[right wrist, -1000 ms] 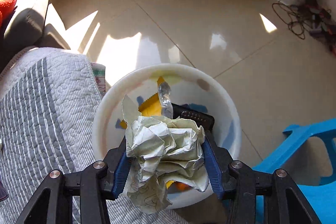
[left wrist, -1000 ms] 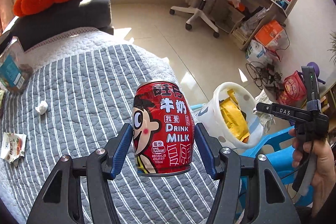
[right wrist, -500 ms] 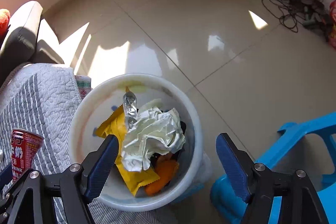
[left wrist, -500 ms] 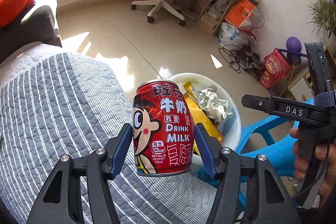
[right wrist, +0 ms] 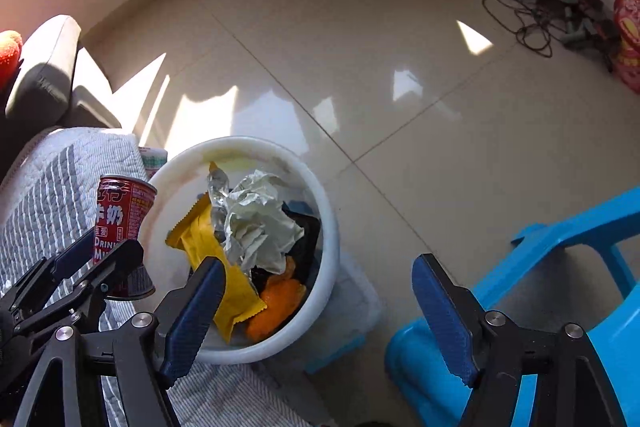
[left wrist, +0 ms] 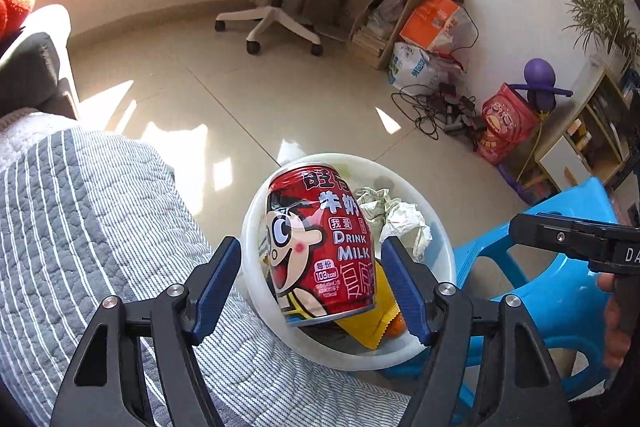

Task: Collect trash
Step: 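Open the left tool to drop the red can into the wastebasket, then move the left tool to the white pecan kernels packet and grasp it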

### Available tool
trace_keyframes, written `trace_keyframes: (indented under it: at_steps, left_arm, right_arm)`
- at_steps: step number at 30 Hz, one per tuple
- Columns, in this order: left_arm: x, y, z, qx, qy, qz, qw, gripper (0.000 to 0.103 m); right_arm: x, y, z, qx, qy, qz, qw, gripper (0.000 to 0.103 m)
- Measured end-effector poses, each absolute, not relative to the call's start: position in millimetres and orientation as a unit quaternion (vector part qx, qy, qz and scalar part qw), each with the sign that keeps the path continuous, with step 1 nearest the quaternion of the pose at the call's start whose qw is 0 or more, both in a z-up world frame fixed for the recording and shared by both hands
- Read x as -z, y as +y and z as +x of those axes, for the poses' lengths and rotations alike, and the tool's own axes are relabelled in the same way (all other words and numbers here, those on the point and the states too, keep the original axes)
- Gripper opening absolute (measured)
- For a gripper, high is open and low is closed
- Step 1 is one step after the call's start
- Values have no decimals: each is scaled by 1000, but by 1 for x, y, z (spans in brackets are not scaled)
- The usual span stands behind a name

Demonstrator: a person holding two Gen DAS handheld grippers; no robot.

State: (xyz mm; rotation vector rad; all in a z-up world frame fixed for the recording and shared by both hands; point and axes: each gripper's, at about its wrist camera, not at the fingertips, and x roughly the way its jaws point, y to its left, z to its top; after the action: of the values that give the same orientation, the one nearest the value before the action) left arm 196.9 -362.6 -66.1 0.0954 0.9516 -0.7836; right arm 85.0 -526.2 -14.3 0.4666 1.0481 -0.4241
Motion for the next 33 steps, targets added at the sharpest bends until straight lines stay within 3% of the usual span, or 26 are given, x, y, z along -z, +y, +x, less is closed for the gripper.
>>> trace_keyframes:
  at_steps: [12, 33]
  left_arm:
    - [47, -292, 197, 289, 446, 67, 844, 103]
    - [17, -85, 183, 148, 480, 48, 864, 103]
  right_arm:
    - [3, -497, 85, 179, 497, 214, 822, 83]
    - [-12, -353, 129, 82, 506, 161, 844, 90]
